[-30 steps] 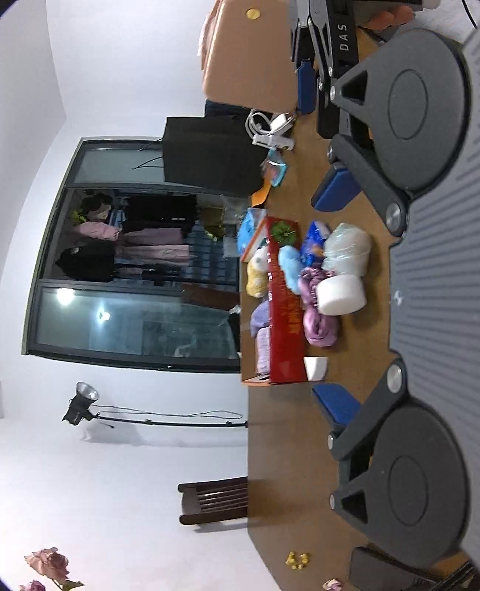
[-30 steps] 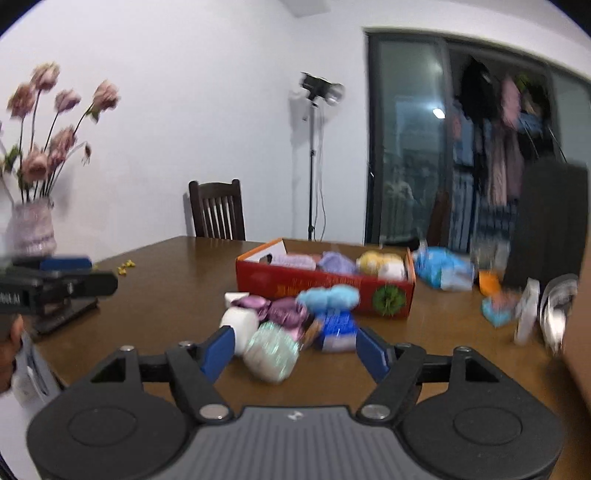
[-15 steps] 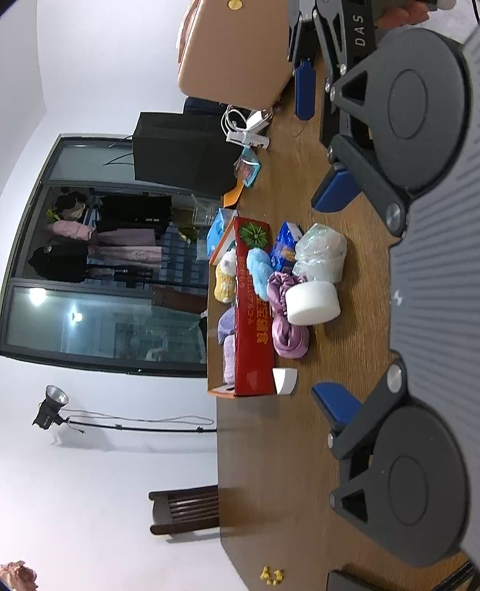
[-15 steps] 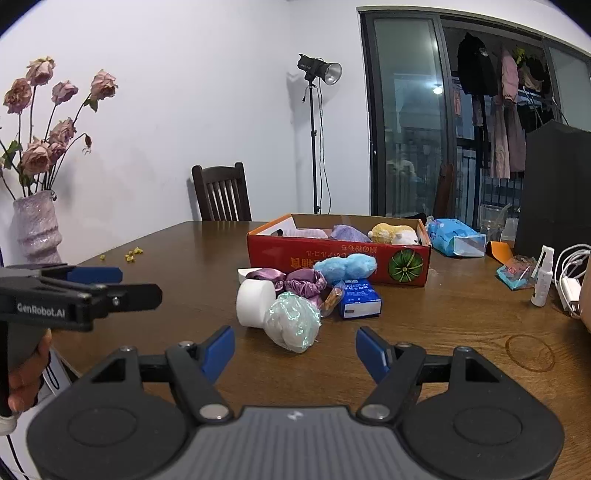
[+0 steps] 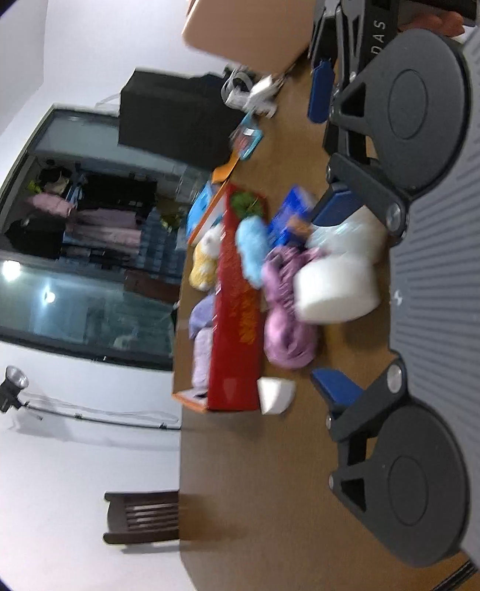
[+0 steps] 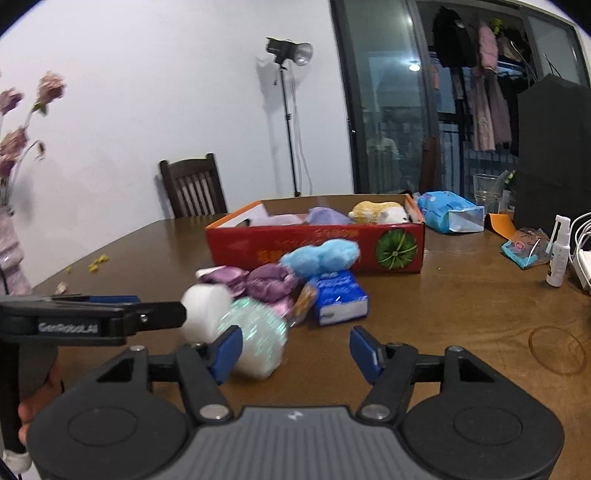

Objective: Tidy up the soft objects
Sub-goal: 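Grasp the white foam roll with the left gripper while the right grasps the small clear bag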

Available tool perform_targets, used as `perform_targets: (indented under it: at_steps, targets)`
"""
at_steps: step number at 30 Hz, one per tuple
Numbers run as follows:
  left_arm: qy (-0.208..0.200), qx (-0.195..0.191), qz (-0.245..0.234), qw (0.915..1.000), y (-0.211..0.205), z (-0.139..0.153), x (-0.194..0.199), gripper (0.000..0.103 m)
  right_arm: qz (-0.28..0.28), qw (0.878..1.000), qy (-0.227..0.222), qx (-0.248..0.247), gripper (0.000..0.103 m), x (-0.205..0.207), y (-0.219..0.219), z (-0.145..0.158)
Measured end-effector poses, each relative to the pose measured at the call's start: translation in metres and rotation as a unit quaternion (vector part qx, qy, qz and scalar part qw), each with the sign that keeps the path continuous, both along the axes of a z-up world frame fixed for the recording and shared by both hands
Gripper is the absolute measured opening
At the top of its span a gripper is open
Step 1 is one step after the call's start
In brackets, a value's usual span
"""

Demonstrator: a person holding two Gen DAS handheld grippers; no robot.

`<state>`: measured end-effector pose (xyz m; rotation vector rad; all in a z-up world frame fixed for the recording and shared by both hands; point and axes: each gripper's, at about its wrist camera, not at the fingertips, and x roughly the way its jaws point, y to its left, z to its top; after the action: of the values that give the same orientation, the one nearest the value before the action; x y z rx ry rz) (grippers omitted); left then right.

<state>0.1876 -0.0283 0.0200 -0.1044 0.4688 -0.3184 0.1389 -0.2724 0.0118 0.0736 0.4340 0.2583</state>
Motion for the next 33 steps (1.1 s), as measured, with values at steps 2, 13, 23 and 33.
perform_targets:
  at_steps: [2,13,23,33]
  targets:
    - [0.003,-0.007,-0.001,1.0000,0.003,0.003,0.014,0.087,-0.002,1.000,0.000,-0.012,0.063,0.018,0.001,0.002]
    - [0.062,-0.020,-0.013,0.9977,0.003,-0.025,0.052,0.065,0.004,0.996,0.025,-0.083,0.036,0.105,0.030,-0.016]
    - [0.054,-0.039,-0.029,0.9974,0.006,-0.023,0.043,0.034,0.026,0.995,0.014,-0.090,0.017,0.105,0.039,-0.022]
    - [0.020,-0.031,-0.012,0.9992,0.008,0.001,0.005,0.033,0.007,0.998,-0.034,-0.061,0.015,0.058,0.020,0.009]
